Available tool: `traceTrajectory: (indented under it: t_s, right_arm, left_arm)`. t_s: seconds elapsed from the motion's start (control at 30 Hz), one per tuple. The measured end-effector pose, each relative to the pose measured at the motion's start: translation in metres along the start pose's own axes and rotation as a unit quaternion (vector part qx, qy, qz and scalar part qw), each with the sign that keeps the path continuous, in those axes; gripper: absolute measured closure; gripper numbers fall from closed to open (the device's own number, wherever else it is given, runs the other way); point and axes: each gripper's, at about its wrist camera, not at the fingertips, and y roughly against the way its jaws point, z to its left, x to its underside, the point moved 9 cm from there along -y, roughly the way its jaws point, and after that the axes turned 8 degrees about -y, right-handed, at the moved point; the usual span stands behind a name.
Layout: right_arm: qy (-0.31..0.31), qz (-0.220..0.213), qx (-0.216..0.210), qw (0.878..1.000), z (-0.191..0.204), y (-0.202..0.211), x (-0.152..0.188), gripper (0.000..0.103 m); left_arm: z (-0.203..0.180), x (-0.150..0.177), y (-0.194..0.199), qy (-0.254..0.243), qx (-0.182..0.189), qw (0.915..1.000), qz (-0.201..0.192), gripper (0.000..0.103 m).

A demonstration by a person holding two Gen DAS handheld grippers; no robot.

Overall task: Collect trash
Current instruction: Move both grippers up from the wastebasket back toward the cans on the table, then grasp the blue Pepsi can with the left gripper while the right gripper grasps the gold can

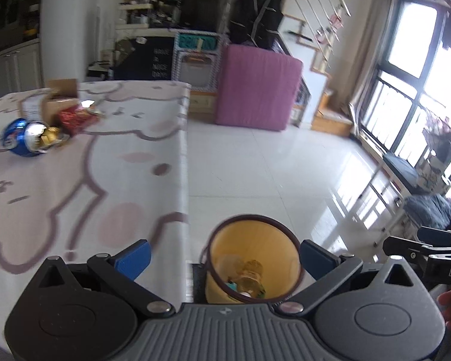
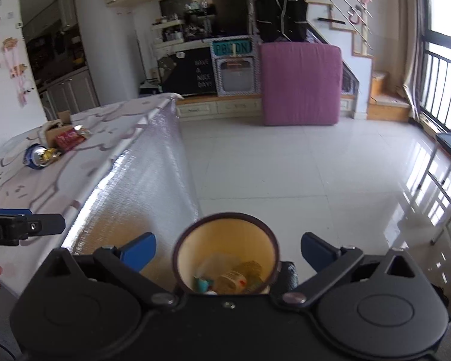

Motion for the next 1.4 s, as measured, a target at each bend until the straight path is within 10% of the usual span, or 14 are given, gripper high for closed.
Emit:
traceTrajectory:
  t_s: [0.73,1.03,1.27,1.4]
  right_arm:
    - [0.073,-0.036,-0.109,0.991,0.19,-0.041,-0.017,0.0]
    - [0.026,-0.025,-0.148,0.988,0.256,-0.094,-0.039,0.0]
    - [-0.009,-0.003,-0.176,0.984,0.302,-0.148,-0.052,0.001]
    - [-0.022,-0.002,-0.186,0.982,0.326,-0.179,-0.065,0.029]
  left_arm:
    - [0.199,0.003,0.049,0.089,-0.119,0.9869,-0.064,0.0]
    - [0.259,-0.026,0.021,0.149,-0.08,0.9805,-0.1,0.0]
    - [0.308,-0.042,-0.014,0.274,-0.039,0.9535,-0.119,0.002]
    - [0.335,-0.042,-0.035,0.359,-0.007,0.9245,-0.128,0.011]
